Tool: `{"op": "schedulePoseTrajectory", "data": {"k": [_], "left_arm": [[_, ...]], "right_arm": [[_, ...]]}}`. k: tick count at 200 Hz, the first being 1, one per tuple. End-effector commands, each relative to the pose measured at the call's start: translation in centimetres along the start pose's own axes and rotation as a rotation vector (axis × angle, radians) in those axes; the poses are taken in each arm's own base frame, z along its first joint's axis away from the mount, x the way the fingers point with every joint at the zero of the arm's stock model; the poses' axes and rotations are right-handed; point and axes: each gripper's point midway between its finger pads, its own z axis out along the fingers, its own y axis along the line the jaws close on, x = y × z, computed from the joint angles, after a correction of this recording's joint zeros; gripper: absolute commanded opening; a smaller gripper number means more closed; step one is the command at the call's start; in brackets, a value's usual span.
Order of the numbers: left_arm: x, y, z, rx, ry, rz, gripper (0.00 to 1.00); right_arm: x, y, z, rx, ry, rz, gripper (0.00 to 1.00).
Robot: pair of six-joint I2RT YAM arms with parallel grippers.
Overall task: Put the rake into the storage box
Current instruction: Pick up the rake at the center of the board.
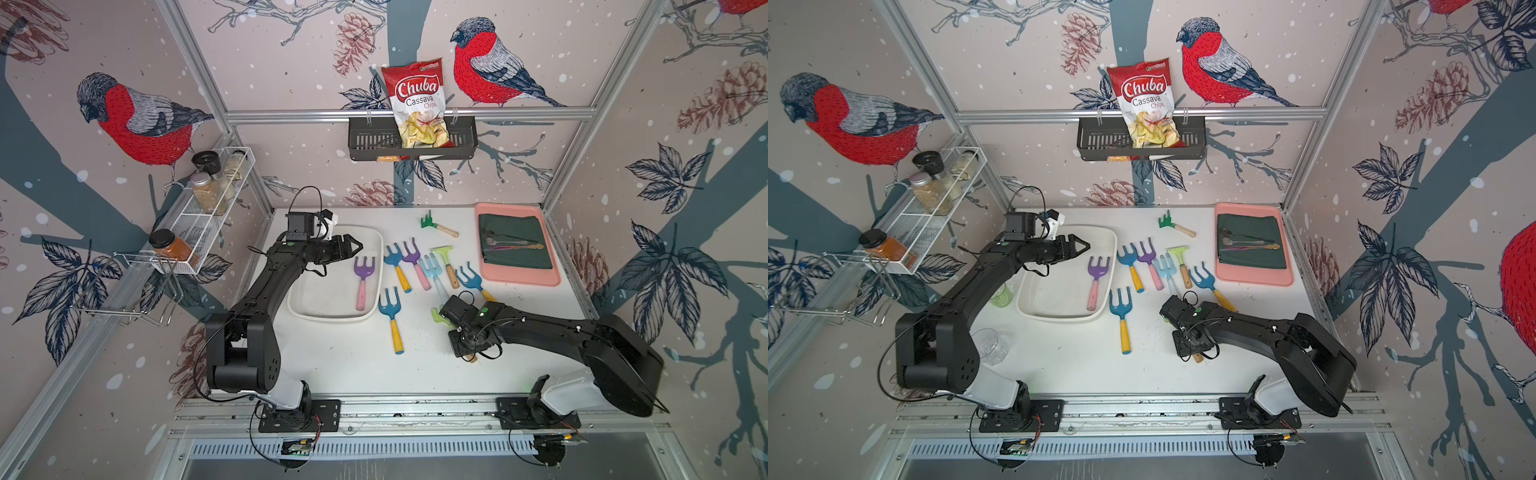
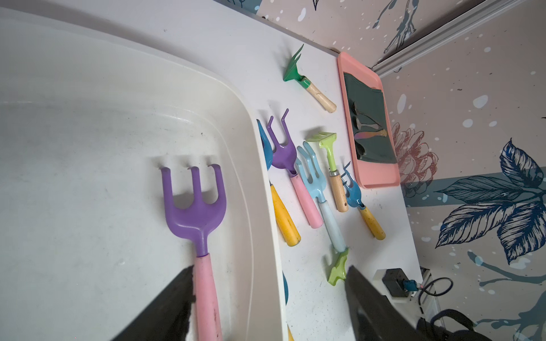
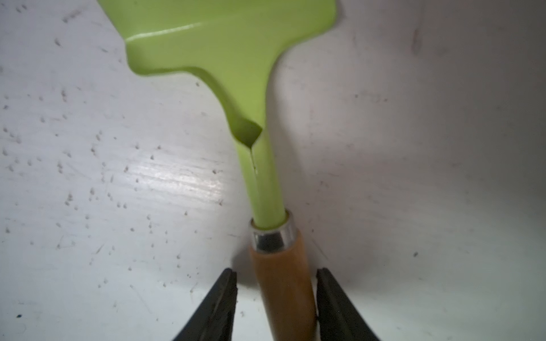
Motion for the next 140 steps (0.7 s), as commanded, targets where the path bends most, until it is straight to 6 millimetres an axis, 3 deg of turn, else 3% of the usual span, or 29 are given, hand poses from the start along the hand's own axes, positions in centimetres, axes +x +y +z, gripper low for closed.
{"op": "schedulePoseTrajectory", "data": {"k": [1,39,54,81,119,140], "left_arm": [[0.7,-0.5,-0.1,-0.007,0.01,-0.001,0.79],[2.0,-2.3,0.2,0.005,0.013,0.009,0.78],[2.2,-3.4,0.0,0.024,0.001,0.013,0.78],[3.0,-5.9,0.1,0.088,-0.023,0.0,0.77],[3.7,-10.4,0.3,0.189,-0.066,0.0,0.75],[5.1,-11.8,1.3,0.223,-0.052,0.001,0.74]], "right_arm": [[0.2,0.3,0.4,0.0,0.007,0.008,0.43],[0.1,0.3,-0.2,0.012,-0.013,0.008,0.3],[-0.2,0.6,-1.0,-0.011,-0.036,0.016,0.2],[-1.1,0.8,-3.1,-0.034,-0.088,0.035,0.19],[-5.2,2.5,-7.1,-0.137,-0.217,0.061,0.19],[-7.8,3.6,-8.6,-0.182,-0.264,0.063,0.19]]}}
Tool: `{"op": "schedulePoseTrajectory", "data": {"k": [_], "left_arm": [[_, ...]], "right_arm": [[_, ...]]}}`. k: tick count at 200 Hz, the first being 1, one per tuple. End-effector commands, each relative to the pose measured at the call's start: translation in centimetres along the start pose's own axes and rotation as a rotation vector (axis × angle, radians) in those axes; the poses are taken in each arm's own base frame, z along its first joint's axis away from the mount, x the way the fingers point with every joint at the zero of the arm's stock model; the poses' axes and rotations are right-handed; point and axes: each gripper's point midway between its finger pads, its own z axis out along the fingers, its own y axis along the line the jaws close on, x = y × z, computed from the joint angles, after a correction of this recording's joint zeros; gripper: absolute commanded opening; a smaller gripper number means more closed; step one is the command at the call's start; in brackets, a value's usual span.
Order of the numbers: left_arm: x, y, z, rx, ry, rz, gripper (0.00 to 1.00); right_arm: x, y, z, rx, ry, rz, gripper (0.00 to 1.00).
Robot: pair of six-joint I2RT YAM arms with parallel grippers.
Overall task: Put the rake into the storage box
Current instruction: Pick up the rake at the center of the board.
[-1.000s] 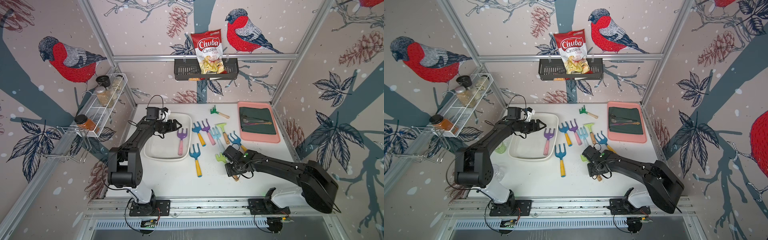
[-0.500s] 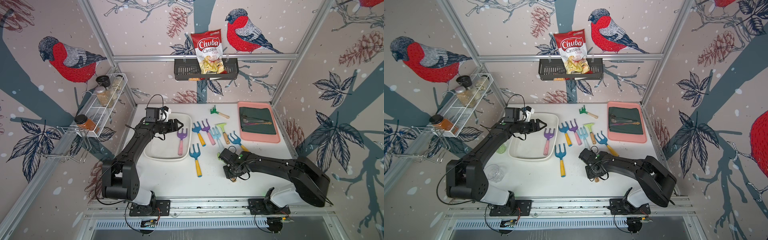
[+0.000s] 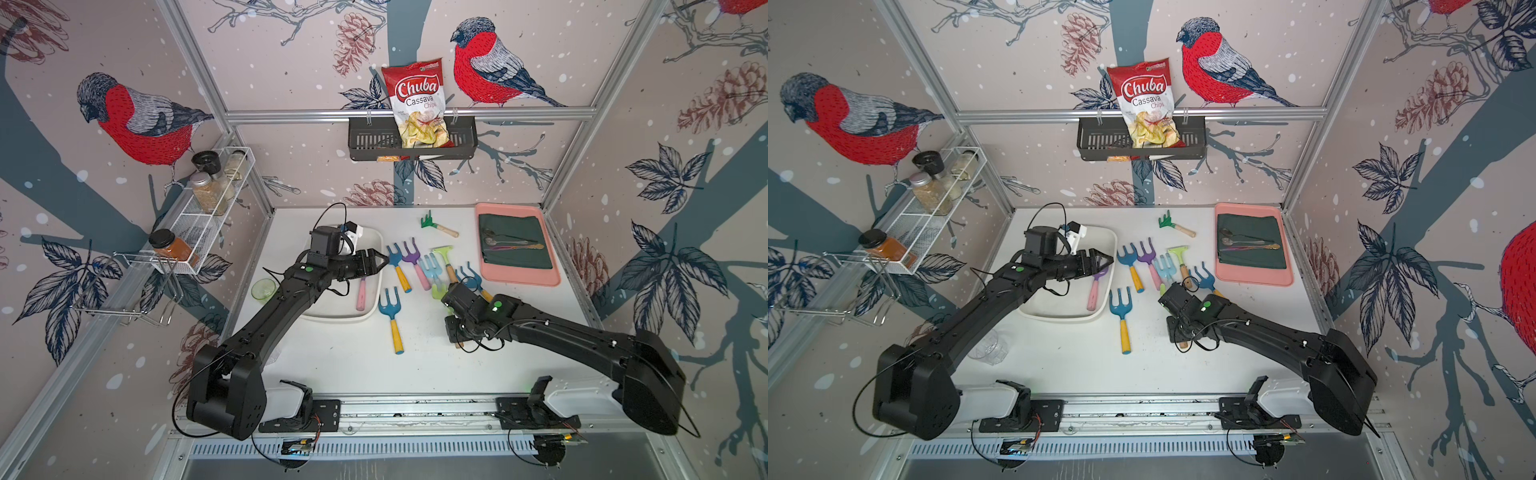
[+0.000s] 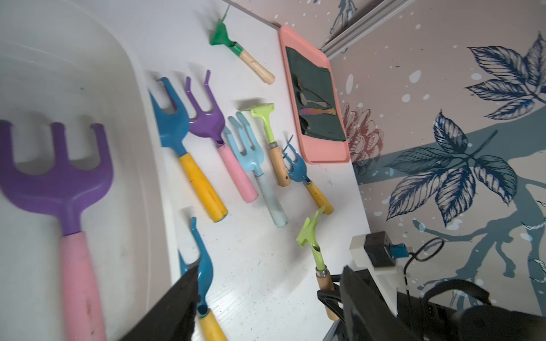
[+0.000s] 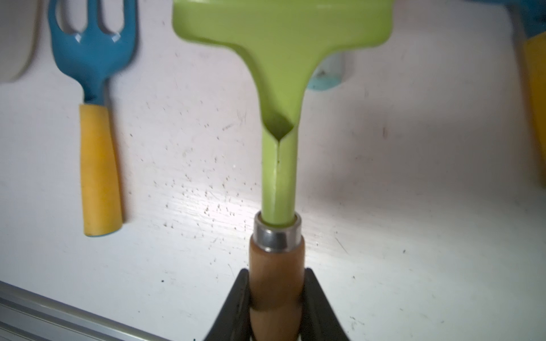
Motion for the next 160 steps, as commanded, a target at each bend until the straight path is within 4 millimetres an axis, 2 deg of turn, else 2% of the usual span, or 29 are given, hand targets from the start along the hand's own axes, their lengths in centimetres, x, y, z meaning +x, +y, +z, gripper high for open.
{"op": "schedulePoseTrajectory", "data": {"k": [1,28,59,93,160], "left_arm": [[-1.0,-2.1,0.7,0.055,-0.067,-0.003,0.74],[-0.6,-3.1,1.9,0.08,-0.056,-0.005,0.7],[-0.1,-3.3,2.9,0.086,-0.047,-0.014,0.64],[0.3,-3.1,3.8,0.094,-0.034,-0.026,0.61],[1.1,-3.6,5.6,0.121,-0.008,-0.027,0.54]], "right_arm": [[-2.7,1.7,-0.8,-0.057,-0.053,-0.007,0.19],[-5.2,3.8,-1.3,-0.107,-0.081,-0.025,0.19],[-6.8,5.6,-2.1,-0.167,-0.117,-0.028,0.19],[-7.5,7.0,-2.8,-0.222,-0.131,-0.05,0.2],[-8.0,8.2,-3.4,-0.248,-0.135,-0.089,0.21]]}}
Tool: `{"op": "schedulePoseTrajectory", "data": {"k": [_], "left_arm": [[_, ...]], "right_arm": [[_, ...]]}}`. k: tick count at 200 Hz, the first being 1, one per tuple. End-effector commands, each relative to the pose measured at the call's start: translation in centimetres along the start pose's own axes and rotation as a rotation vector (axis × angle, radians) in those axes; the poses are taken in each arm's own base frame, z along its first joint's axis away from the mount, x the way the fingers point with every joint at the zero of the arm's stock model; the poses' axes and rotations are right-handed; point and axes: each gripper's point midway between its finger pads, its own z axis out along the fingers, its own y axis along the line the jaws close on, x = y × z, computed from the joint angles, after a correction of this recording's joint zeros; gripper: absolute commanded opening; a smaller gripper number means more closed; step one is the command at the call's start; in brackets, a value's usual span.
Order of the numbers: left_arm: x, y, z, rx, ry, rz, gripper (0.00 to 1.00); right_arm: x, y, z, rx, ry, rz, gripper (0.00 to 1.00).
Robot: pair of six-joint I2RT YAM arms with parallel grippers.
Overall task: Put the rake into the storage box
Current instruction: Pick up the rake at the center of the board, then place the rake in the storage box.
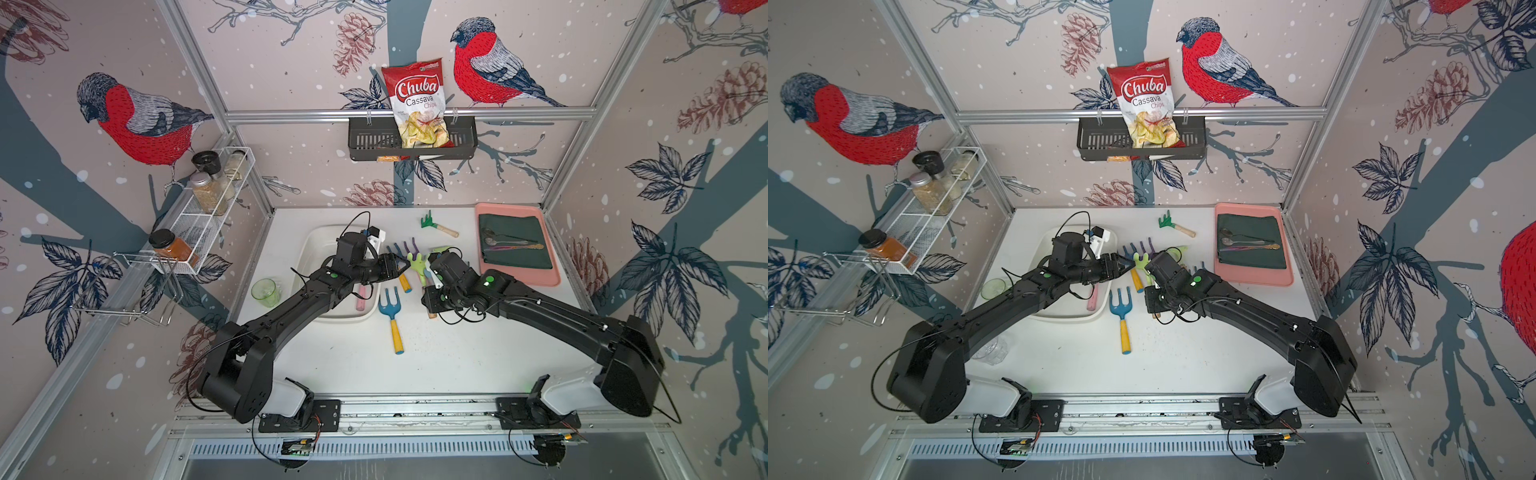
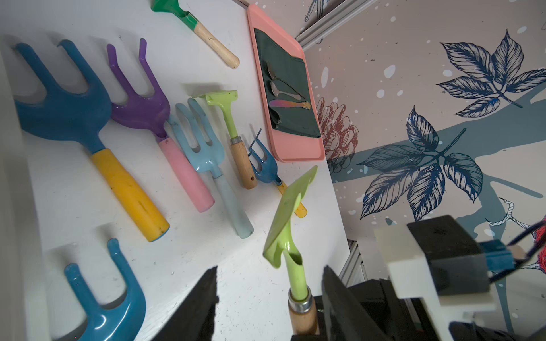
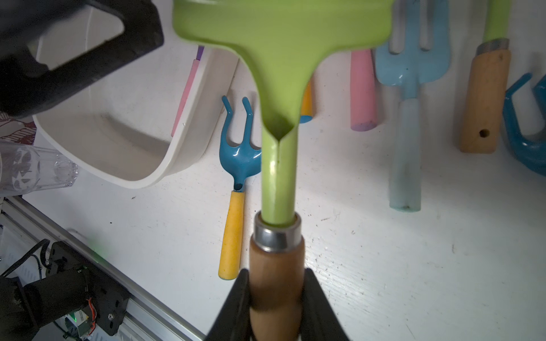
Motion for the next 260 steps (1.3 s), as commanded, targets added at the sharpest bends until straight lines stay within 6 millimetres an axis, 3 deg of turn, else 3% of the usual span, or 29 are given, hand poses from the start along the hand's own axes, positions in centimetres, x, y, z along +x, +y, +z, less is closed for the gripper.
{"op": "schedulePoseTrajectory", "data": {"k": [1,23,69,124,137,159,189,196,231,260], "left_arm": [[-0.7,-1.1,0.5,0.043,-0.028,0.023,0.54],[-0.5,-1.1,0.9,0.047,-0.023,0.02,0.48],[-0.6,-1.1,1.2,0.047,-0.027,0.017,0.22],[-0.8,-1.2,1.4,0.053,-0.029,0.014,0.05],[-0.7,-1.1,1.4,0.05,-0.028,0.012,0.02],[-0.8,-1.1,1.4,0.049,-0.025,0.009,0.0],[-0.7,-0.3,1.4,0.012,0.0,0.028,0.0],[-1.8,-0.8,1.0,0.011,-0.014,0.045,0.0],[-4.8,2.1,-2.0,-0.042,-0.033,0.056,0.0],[-6.7,7.0,-5.2,-0.133,-0.018,0.045,0.0]], "right_arm": [[-0.7,1.2,-0.2,-0.035,-0.021,-0.028,0.21],[-0.9,1.7,-0.2,-0.047,-0.029,-0.038,0.21],[-0.7,1.9,-0.4,-0.038,-0.032,-0.051,0.23],[-1.1,1.6,-0.9,-0.019,-0.061,-0.055,0.31],[-1.2,1.4,-1.0,-0.009,-0.072,-0.051,0.4],[-1.7,1.5,-1.5,-0.011,-0.096,-0.046,0.43],[-2.4,1.2,-2.7,-0.007,-0.133,-0.03,0.67],[-2.5,1.1,-3.1,-0.006,-0.141,-0.024,0.71],[-3.1,-0.8,-5.1,0.0,-0.192,0.021,0.74],[-3.3,-2.6,-6.4,0.009,-0.232,0.05,0.74]]}}
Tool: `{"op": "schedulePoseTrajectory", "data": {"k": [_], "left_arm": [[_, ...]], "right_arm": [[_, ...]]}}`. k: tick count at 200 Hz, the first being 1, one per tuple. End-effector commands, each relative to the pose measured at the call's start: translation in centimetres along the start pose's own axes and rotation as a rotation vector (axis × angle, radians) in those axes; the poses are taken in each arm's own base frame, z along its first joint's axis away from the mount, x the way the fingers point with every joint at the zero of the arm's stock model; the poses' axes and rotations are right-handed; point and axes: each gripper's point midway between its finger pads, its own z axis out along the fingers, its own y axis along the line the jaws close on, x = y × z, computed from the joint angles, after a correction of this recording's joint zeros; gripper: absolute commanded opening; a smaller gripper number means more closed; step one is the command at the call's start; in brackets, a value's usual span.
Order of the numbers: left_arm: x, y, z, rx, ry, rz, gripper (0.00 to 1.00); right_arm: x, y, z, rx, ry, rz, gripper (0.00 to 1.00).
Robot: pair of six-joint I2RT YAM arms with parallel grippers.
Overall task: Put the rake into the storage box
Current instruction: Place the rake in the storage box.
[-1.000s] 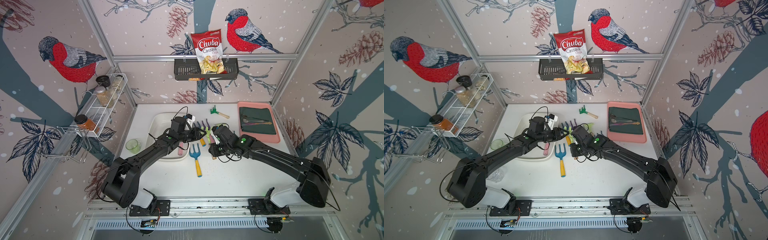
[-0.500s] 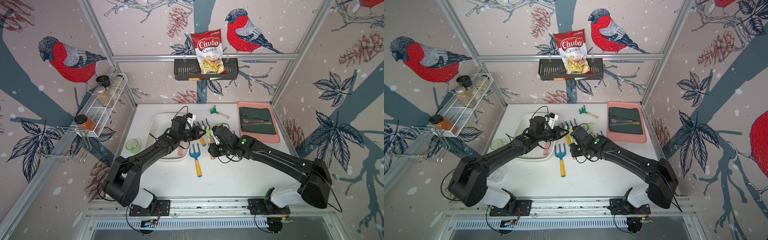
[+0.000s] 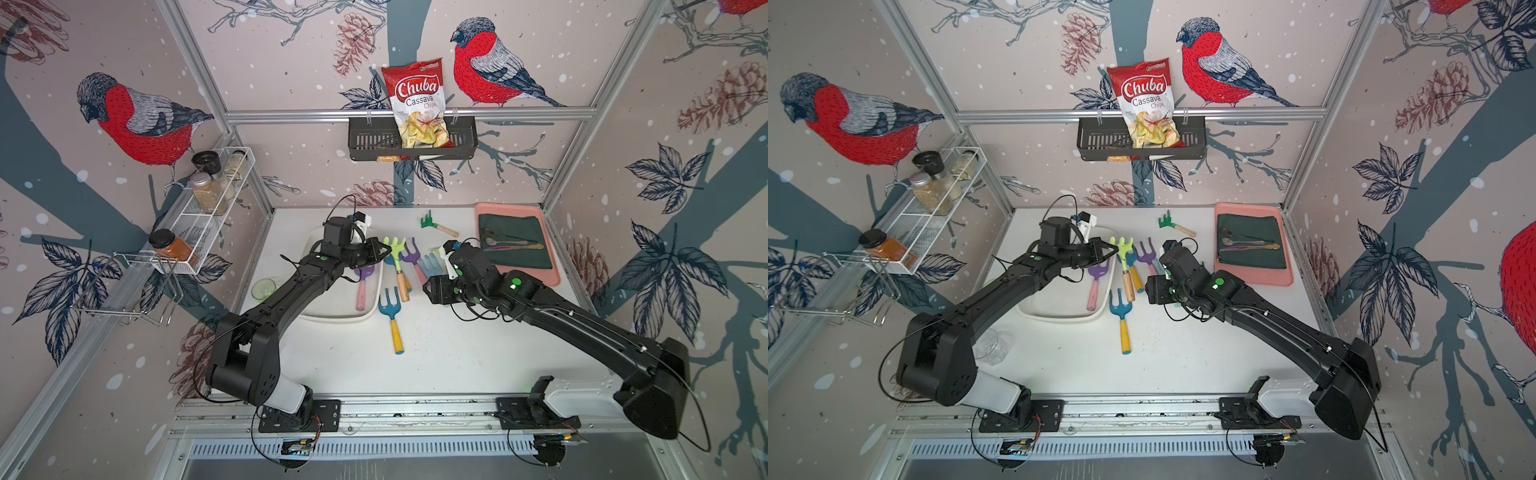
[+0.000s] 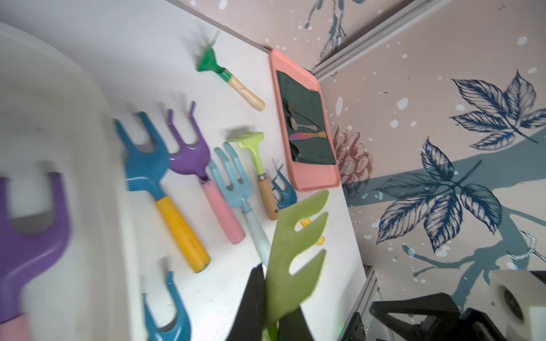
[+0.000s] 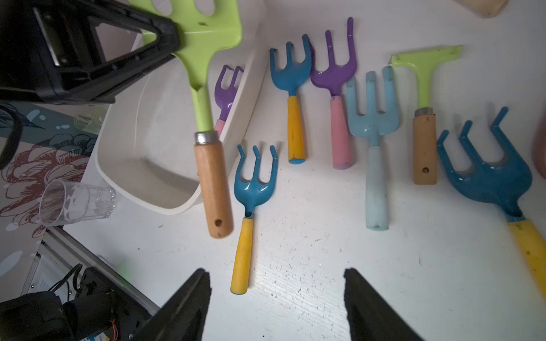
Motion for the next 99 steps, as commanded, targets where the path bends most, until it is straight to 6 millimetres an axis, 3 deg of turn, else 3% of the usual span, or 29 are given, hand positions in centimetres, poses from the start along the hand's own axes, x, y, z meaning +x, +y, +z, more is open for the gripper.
{"op": "schedulePoseTrajectory", "data": {"k": [1,44,99], "left_arm": [[0.1,3.1,-1.7,-0.043,0.066,0.033,0.0],[-1.1,10.7,-4.5,-0.095,0.128,-0.003,0.0],[0.6,16.5,-3.0,-0.222,0.296,-0.018,0.0]], "right_arm": [[-0.5,-1.2,-1.0,0.014,-0.038,0.009,0.74],[-0.7,-2.7,-1.4,0.033,-0.045,0.026,0.74],[-0.6,-3.1,-0.8,0.04,-0.027,0.018,0.74]]}}
